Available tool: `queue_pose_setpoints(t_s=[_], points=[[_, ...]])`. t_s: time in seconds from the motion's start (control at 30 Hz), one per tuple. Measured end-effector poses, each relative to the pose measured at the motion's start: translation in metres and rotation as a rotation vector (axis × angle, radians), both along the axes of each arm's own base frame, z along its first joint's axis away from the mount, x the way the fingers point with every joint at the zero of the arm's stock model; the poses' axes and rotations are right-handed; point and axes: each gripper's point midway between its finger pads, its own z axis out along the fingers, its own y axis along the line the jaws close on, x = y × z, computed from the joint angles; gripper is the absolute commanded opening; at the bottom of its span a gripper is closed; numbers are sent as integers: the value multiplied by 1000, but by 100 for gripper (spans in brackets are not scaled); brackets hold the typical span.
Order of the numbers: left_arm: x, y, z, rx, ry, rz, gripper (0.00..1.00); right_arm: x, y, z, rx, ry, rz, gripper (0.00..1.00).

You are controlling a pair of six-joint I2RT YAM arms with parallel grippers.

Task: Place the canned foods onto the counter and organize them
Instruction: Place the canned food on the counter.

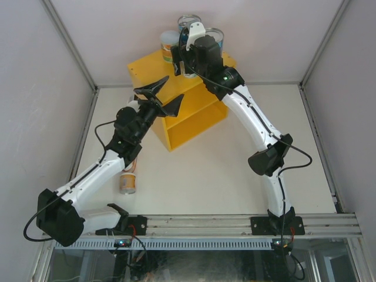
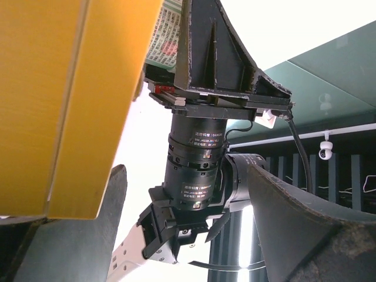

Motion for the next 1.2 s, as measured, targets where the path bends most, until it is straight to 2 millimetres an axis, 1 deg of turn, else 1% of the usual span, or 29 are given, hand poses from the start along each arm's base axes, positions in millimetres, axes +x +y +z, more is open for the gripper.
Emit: queue_pose_setpoints(t_s=[0.17,0.33,0.43,0.6,0.67,0.77,0.87,0.93,1.0,1.1,1.2], points=[[-1,1,-2,1,-1,1,86,0,1,3,3,-13,5,86],[-1,2,-3,8,-2,4,86,-1,0,12,4,-39,8,86],[0,3,-4,11,-4,9,86,-5,-3,23,11,-60,9,86],[2,10,-5,49,-14,32,86,-20,-8,55,35,-124,13,86],[4,17,-7,77,-15,53,86,-30,-9,71,47,-151,20,86],[4,25,-13,142,-11,69,86,-51,-9,96,67,-195,33,86],[1,32,-23,230,-2,87,86,-80,-8,118,78,-233,52,86],[-3,39,-32,304,8,106,86,-100,-8,128,78,-248,65,86],[-7,49,-42,383,21,129,86,-117,-9,134,79,-258,73,86],[-15,65,-56,495,52,170,86,-142,-14,137,71,-256,82,86],[-19,92,-72,611,98,259,86,-158,-21,134,64,-245,80,85]])
